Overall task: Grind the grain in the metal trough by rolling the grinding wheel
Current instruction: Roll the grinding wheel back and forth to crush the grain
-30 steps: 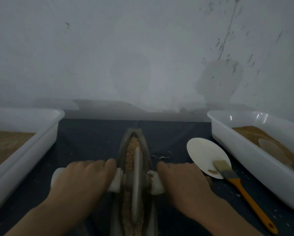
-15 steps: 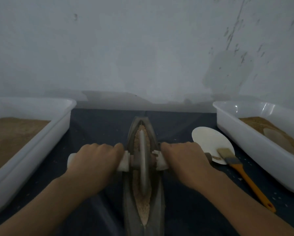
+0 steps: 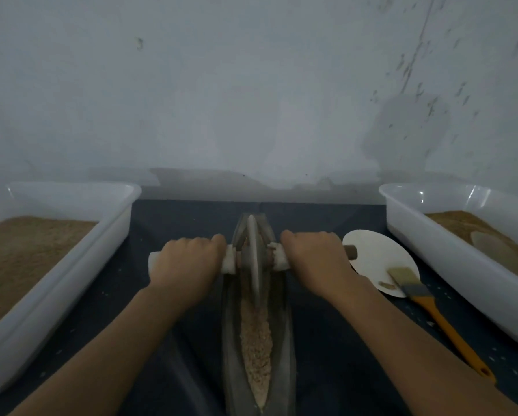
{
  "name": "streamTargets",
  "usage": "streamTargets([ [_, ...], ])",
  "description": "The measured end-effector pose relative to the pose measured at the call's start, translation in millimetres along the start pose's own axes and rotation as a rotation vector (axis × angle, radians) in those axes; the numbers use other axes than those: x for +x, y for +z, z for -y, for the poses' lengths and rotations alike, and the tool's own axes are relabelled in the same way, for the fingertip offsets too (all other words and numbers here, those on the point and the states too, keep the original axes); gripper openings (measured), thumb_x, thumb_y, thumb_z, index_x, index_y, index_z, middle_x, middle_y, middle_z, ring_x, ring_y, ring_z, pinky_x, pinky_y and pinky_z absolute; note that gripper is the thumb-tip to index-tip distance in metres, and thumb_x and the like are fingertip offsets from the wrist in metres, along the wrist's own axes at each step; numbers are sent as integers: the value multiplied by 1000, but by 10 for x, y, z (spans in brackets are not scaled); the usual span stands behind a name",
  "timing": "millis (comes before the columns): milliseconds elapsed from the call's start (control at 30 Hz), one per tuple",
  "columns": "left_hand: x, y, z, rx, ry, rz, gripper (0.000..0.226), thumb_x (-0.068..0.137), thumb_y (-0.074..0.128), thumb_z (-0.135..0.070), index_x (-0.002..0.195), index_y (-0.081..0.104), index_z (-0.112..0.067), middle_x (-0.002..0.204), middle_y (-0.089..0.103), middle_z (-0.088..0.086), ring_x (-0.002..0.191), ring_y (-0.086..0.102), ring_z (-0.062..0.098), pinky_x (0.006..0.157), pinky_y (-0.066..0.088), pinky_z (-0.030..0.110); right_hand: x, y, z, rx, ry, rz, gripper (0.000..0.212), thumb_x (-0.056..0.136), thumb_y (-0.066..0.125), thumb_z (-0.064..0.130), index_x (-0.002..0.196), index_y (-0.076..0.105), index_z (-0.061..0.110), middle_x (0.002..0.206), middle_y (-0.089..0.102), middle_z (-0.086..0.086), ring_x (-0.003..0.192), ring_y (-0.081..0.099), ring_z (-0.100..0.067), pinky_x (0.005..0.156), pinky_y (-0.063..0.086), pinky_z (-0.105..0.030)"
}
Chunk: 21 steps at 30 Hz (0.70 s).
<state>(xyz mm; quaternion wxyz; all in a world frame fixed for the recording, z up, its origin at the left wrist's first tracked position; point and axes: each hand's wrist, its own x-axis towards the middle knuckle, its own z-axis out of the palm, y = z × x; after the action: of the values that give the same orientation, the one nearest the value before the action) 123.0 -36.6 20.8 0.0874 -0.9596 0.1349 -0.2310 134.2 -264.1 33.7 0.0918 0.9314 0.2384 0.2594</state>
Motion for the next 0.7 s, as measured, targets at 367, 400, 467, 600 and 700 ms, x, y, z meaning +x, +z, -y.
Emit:
streamTargets([
  [367, -548, -422, -93, -98, 50, 240, 47, 79, 56, -42, 76, 10, -38, 81, 42, -13, 82, 53, 12, 65, 29, 32, -543, -413, 190, 117, -12, 265, 28, 80, 63, 21, 99, 43, 25, 95, 62, 3, 81, 62, -23, 60, 29, -33],
  [400, -558, -426, -96, -78, 62, 234, 45, 80, 55, -43, 78, 10, -38, 83, 43, -13, 85, 55, 12, 64, 28, 31, -554, -422, 191, 117, -7, 271, 28, 80, 62, 21, 99, 41, 25, 96, 61, 3, 82, 62, -23, 60, 29, -33],
  [467, -522, -390, -87, -63, 65, 212, 42, 81, 55, -42, 82, 14, -37, 88, 49, -13, 83, 55, 11, 63, 29, 30, -514, -397, 180, 110, 12, 270, 27, 81, 61, 20, 101, 42, 24, 98, 62, 3, 84, 62, -23, 61, 30, -33],
  [600, -310, -197, -35, -66, 33, 141, 39, 80, 59, -40, 84, 20, -35, 85, 53, -11, 72, 53, 11, 61, 31, 29, -268, -207, 115, 102, 43, 219, 24, 82, 62, 19, 99, 47, 22, 94, 63, 2, 77, 59, -19, 62, 31, -31],
  [700, -133, -85, -3, -47, 10, 65, 34, 82, 58, -39, 84, 24, -33, 79, 51, -9, 67, 52, 13, 58, 29, 30, -75, -61, 40, 85, 32, 148, 21, 82, 63, 23, 95, 46, 22, 87, 63, 1, 67, 54, -20, 59, 31, -31],
])
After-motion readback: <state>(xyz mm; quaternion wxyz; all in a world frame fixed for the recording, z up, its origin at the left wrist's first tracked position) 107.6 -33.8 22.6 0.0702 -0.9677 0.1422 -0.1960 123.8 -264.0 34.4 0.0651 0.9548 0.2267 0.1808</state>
